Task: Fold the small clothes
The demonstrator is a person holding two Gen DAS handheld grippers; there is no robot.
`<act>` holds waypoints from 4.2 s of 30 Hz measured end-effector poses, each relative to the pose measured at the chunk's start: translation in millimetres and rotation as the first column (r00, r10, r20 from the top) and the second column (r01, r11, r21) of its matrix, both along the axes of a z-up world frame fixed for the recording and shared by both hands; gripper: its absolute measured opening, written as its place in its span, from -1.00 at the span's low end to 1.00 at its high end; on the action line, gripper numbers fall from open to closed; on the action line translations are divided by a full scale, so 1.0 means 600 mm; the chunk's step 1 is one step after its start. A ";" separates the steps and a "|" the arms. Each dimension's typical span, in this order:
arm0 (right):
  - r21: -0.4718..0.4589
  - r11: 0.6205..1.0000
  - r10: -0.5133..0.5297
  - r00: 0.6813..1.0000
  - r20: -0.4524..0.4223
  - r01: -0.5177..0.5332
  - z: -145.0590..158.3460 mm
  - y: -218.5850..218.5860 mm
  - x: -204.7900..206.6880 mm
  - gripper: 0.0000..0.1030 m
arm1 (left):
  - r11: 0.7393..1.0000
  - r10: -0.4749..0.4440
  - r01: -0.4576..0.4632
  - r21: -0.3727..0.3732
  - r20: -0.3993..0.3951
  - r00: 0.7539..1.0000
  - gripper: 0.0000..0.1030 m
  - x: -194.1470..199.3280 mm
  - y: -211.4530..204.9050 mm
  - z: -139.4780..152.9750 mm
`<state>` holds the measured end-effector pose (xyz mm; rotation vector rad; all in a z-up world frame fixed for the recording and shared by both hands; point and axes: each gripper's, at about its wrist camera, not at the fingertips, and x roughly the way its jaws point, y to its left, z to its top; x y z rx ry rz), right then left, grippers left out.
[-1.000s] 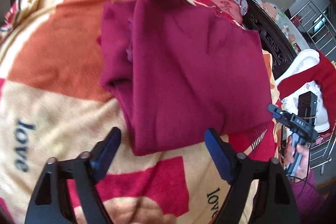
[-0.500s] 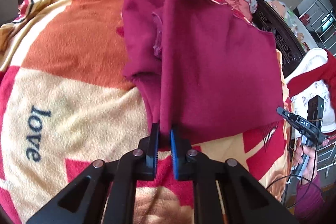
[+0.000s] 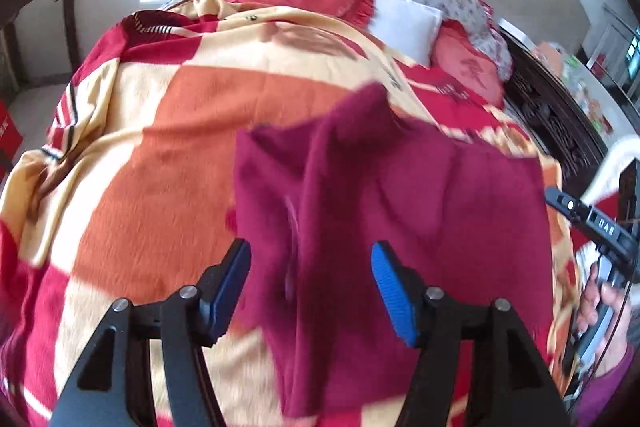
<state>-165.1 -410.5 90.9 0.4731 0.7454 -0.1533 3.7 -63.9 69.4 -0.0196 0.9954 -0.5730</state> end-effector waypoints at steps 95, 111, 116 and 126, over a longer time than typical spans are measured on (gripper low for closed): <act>0.075 0.903 0.429 0.882 -0.197 -0.422 -0.006 0.353 0.286 0.02 | 0.990 -0.063 0.060 -0.125 -0.024 0.998 -0.64 -0.104 -0.002 0.003; 0.056 0.918 0.397 0.913 -0.098 -0.393 -0.004 0.304 0.234 -0.89 | 0.999 -0.049 0.049 -0.015 -0.032 0.998 -0.20 -0.129 -0.009 -0.014; 0.051 0.929 0.367 0.930 -0.028 -0.365 0.038 0.253 0.191 -0.91 | 0.985 -0.157 0.158 -0.069 0.025 0.987 -0.49 -0.164 -0.055 0.037; 0.003 0.983 0.184 0.983 0.011 -0.184 0.075 0.048 0.056 -0.98 | 0.912 -0.380 0.384 -0.146 0.054 0.923 0.33 -0.258 -0.224 0.085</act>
